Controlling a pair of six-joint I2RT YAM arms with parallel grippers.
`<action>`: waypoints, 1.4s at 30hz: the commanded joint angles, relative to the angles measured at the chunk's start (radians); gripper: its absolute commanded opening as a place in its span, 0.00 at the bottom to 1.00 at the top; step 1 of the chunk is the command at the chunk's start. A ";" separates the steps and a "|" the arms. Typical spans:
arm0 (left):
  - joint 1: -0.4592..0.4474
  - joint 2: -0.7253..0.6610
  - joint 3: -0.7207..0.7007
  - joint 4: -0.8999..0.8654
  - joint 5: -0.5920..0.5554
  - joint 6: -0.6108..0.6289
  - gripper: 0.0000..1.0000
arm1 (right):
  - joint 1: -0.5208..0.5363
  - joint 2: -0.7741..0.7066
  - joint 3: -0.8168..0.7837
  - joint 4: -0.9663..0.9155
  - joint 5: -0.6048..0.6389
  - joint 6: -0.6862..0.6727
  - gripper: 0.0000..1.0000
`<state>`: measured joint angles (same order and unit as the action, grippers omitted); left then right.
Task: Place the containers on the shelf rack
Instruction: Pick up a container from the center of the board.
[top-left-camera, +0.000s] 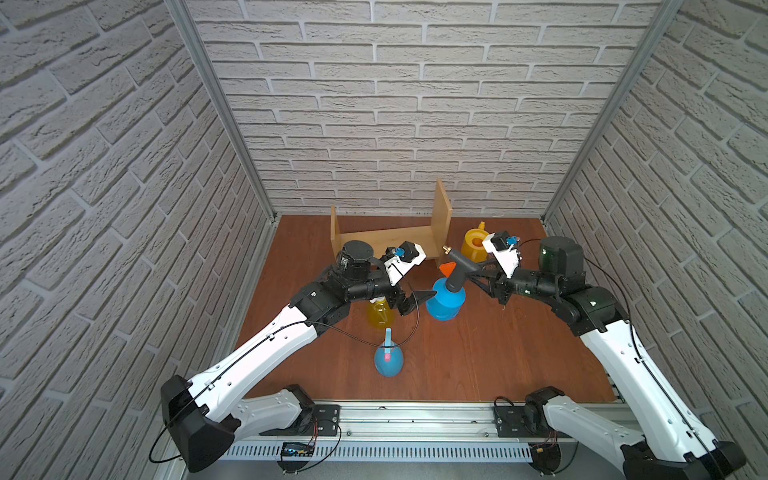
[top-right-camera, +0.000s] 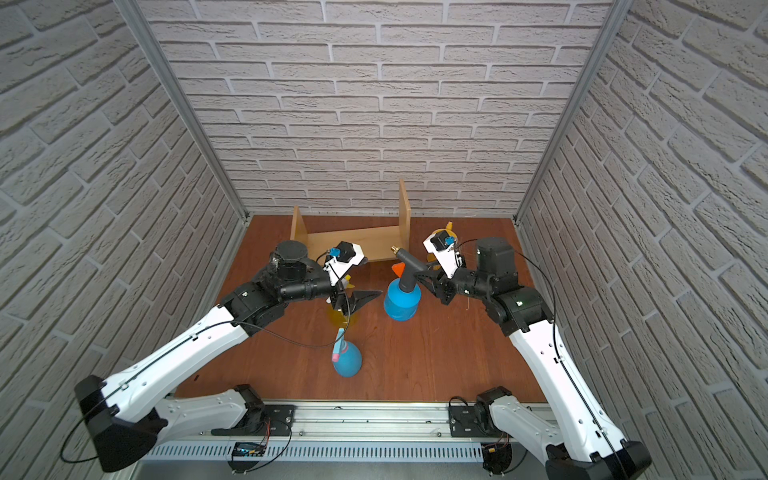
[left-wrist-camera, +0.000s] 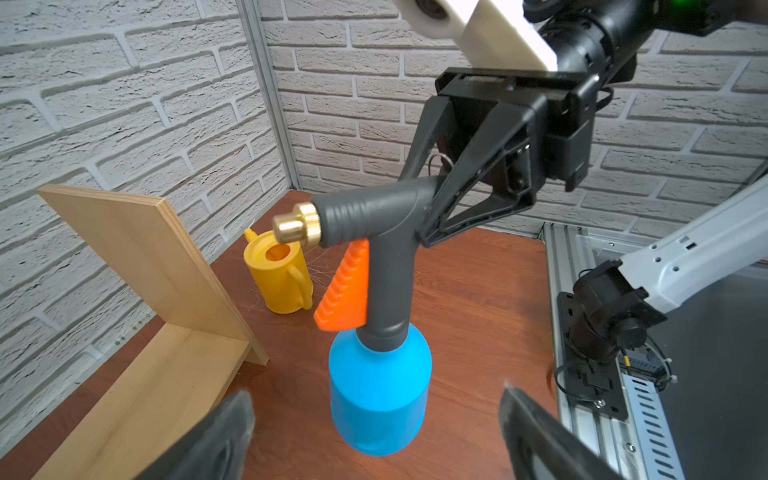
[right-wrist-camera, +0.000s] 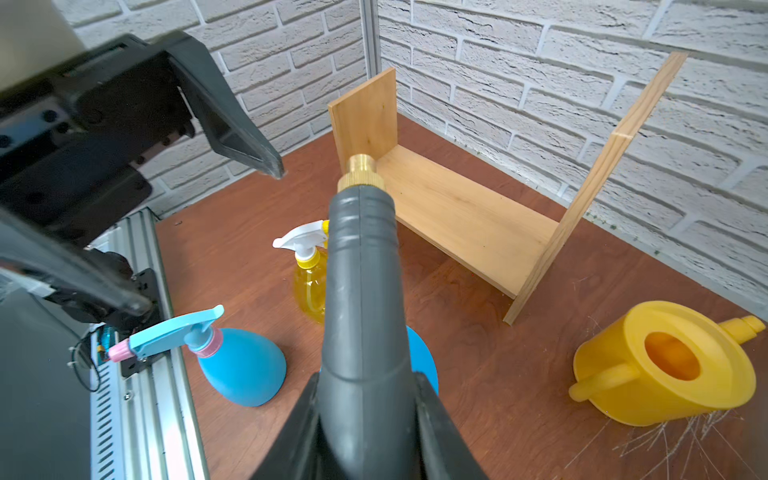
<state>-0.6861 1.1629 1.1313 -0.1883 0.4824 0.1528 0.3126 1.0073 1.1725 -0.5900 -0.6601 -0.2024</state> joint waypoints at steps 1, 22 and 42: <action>0.017 0.050 0.036 0.088 0.168 -0.044 0.97 | -0.020 0.003 0.048 -0.026 -0.262 -0.047 0.03; -0.026 0.214 0.180 0.098 0.388 -0.173 0.67 | -0.050 0.042 0.128 -0.075 -0.461 -0.065 0.03; -0.045 0.217 0.215 0.187 0.413 -0.229 0.00 | -0.050 0.041 0.182 -0.058 -0.444 -0.029 0.31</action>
<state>-0.7246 1.3907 1.3109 -0.0723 0.9127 -0.0544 0.2623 1.0817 1.3342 -0.7025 -1.1164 -0.2489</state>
